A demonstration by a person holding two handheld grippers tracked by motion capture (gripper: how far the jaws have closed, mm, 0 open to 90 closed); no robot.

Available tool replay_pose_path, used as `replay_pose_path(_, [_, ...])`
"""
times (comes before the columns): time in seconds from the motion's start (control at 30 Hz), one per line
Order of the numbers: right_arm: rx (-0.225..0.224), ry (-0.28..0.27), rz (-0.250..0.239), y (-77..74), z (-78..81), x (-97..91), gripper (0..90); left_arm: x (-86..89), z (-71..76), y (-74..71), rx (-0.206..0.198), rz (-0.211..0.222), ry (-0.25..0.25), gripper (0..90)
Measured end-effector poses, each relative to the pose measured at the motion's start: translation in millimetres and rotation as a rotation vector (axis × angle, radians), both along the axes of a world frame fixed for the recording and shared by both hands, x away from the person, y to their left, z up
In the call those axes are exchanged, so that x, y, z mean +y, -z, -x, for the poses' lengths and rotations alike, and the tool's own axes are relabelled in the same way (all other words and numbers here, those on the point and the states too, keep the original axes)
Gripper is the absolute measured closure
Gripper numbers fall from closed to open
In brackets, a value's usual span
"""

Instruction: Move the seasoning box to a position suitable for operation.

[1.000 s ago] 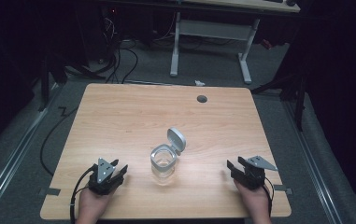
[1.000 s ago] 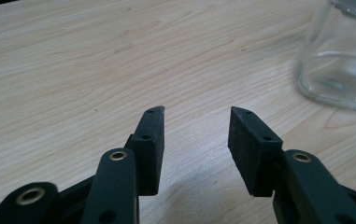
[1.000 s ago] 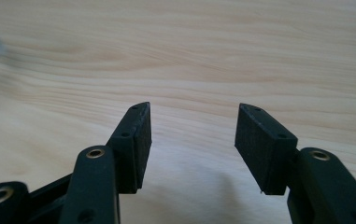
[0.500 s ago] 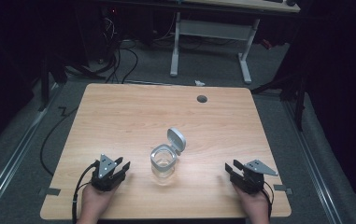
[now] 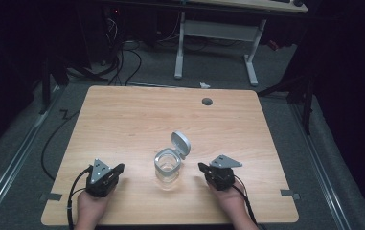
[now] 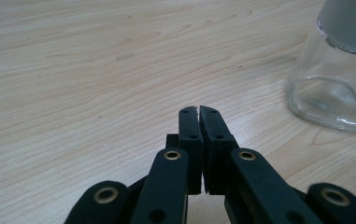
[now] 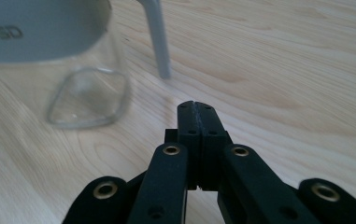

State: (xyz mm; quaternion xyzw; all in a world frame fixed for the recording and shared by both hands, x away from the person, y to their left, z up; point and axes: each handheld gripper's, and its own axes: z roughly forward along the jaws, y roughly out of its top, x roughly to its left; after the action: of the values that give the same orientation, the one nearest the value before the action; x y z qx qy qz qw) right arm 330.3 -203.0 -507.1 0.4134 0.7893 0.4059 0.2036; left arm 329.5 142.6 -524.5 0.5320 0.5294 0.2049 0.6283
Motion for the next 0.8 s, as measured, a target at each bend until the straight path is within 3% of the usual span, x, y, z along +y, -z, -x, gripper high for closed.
replay_pose_path(0.3, [0.003, -0.027, -0.009, 3.0, -21.5, 34.6, 90.0, 3.7, 2.7, -0.3, -0.004, -0.005, -0.005, 84.2])
replay_pose_path(0.67, [-0.003, -0.003, -0.019, 5.1, -29.4, 38.9, 90.0, 0.5, 3.0, 0.9, 0.0, -0.01, 0.001, 83.8])
replay_pose_path(0.8, [0.005, -0.008, -0.031, 5.2, -42.2, 42.9, 90.0, -0.4, 3.2, 1.4, 0.003, -0.011, 0.003, 83.6])
